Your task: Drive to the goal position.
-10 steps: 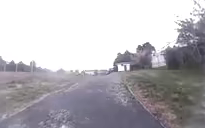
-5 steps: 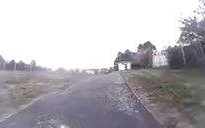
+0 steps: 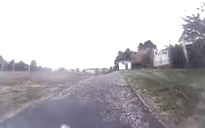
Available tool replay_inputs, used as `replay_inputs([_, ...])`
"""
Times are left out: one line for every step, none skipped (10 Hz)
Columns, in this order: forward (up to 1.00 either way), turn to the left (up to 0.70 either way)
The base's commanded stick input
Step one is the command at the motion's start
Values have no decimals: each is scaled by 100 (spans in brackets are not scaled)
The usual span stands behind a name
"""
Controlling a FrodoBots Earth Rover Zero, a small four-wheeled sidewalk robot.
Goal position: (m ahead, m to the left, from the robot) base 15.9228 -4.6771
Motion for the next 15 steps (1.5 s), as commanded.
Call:
replay_inputs([70, -13])
replay_inputs([70, -13])
replay_inputs([70, -13])
replay_inputs([70, -13])
replay_inputs([70, -13])
replay_inputs([70, -13])
replay_inputs([70, -13])
replay_inputs([70, -13])
replay_inputs([70, -13])
replay_inputs([70, -13])
replay_inputs([70, -13])
replay_inputs([70, -13])
replay_inputs([70, -13])
replay_inputs([70, -13])
replay_inputs([70, -13])
